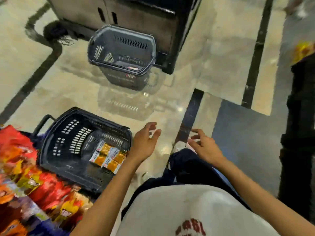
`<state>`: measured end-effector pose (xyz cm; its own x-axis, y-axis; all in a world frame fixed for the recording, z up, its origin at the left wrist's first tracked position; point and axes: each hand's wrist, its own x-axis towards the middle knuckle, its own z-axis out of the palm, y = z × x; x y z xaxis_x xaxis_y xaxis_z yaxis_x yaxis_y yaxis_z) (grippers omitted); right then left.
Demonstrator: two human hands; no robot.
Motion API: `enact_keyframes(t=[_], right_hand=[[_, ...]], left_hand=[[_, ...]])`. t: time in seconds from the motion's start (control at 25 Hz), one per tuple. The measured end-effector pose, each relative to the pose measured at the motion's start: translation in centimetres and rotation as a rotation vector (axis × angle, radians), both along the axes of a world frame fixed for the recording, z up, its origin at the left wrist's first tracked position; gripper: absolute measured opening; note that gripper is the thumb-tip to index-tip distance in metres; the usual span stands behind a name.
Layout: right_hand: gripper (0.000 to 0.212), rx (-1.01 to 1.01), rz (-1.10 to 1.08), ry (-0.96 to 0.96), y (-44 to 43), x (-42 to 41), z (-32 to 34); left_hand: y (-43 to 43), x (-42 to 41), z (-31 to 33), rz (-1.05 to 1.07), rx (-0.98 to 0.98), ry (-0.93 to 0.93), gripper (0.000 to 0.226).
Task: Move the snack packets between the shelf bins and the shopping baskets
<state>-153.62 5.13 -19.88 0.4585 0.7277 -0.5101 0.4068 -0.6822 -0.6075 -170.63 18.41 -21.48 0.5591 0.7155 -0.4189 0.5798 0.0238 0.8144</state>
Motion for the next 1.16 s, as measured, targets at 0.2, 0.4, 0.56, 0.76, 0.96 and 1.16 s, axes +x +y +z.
enact_keyframes(t=[0.2,0.4,0.56,0.76,0.96,1.16], right_hand=[[0.045,-0.003,-0.282,0.043,-4.1,6.6,0.1],[0.048,0.002,-0.455,0.06,-6.2,17.0,0.1],[0.047,0.025,-0.504,0.045,-5.0,24.8,0.8],[0.047,0.078,-0.609,0.085,-0.5,36.3,0.2],[0.046,0.116,-0.736,0.079,4.2,47.3,0.2],[0.046,0.111,-0.933,0.067,5.6,55.7,1.8]], left_hand=[[0.2,11.3,0.9,-0.239,0.024,0.005,0.036],[-1.0,22.5,0.8,-0.31,-0.043,0.033,0.033],[-0.1,28.4,0.5,-0.273,-0.078,0.064,0.03],[4.6,38.7,-0.7,-0.263,-0.1,0.103,0.025],[10.7,54.8,-0.2,-0.47,-0.072,0.052,0.027],[14.1,72.2,2.7,-0.797,-0.001,0.031,0.034]])
